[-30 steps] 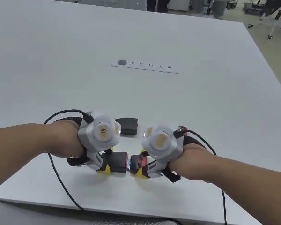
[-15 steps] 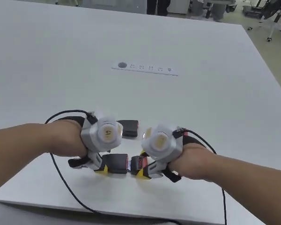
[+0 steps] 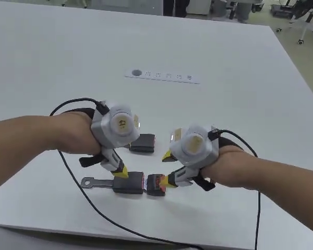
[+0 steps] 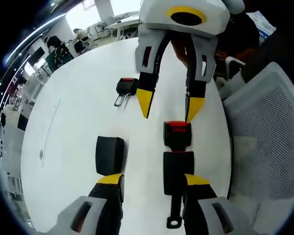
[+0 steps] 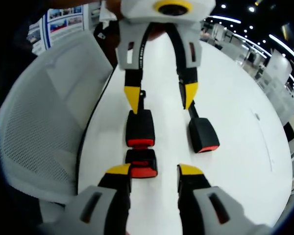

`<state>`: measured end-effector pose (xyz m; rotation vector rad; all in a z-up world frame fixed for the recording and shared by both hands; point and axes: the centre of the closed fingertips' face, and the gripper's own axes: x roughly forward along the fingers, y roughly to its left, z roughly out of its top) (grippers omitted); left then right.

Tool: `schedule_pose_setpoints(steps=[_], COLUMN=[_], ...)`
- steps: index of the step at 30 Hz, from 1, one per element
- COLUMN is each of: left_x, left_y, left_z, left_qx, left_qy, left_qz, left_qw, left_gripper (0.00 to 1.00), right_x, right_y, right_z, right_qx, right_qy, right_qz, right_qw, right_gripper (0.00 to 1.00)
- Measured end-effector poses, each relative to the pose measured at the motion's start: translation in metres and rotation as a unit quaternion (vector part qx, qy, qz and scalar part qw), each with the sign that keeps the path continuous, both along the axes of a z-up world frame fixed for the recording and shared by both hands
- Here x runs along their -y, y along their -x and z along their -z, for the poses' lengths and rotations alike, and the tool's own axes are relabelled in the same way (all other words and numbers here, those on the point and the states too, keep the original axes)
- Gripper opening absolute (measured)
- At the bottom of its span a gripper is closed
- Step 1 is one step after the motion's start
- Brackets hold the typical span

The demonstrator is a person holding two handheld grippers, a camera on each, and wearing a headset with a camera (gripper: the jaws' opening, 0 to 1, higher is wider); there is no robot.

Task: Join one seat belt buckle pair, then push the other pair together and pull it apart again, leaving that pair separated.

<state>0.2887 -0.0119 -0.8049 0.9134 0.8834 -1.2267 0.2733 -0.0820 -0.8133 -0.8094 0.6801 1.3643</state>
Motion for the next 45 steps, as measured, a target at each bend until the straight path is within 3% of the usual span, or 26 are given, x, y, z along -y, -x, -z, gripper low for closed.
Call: schedule_pose_setpoints(steps=[4, 10, 14, 21, 25, 29, 35, 39, 45], left_x=[-0.002, -0.011, -0.006, -0.007, -0.005, -0.005, -0.006, -0.005, 0.002], left_y=[-0.011, -0.028, -0.038, -0.049, -0.062, -0.074, -0.079, -0.082, -0.086], left_z=[0.003, 0.012, 0.01, 0.02, 0.019, 0.025, 0.036, 0.045, 0.048], left_qx=[0.001, 0.003, 0.011, 0.004, 0.014, 0.009, 0.003, -0.002, -0.01], left_qy=[-0.001, -0.016, 0.002, -0.005, -0.002, 0.002, -0.006, -0.016, -0.004], left_qz=[-0.007, -0.014, -0.02, -0.014, -0.012, -0.018, -0.009, 0.001, 0.006], left_qw=[1.0, 0.9998, 0.9997, 0.9999, 0.9998, 0.9998, 0.9999, 0.9999, 0.9999], left_gripper=[0.52, 0.55, 0.59, 0.59, 0.58, 0.57, 0.58, 0.58, 0.55], right_x=[0.012, 0.031, 0.046, 0.066, 0.08, 0.096, 0.116, 0.116, 0.105], right_y=[-0.006, -0.018, -0.026, -0.044, -0.06, -0.073, -0.089, -0.097, -0.095], right_z=[0.002, 0.006, 0.012, 0.016, 0.016, 0.017, 0.021, 0.025, 0.031], right_qx=[-0.008, -0.002, -0.002, -0.002, -0.001, 0.002, 0.004, 0.002, -0.016], right_qy=[0.006, 0.014, 0.024, 0.032, 0.032, 0.032, 0.045, 0.048, 0.049], right_qz=[0.005, 0.013, 0.021, 0.036, 0.048, 0.064, 0.077, 0.075, 0.065], right_qw=[0.9999, 0.9998, 0.9995, 0.9989, 0.9983, 0.9974, 0.996, 0.9961, 0.9966], right_gripper=[0.36, 0.38, 0.38, 0.38, 0.38, 0.38, 0.38, 0.38, 0.38])
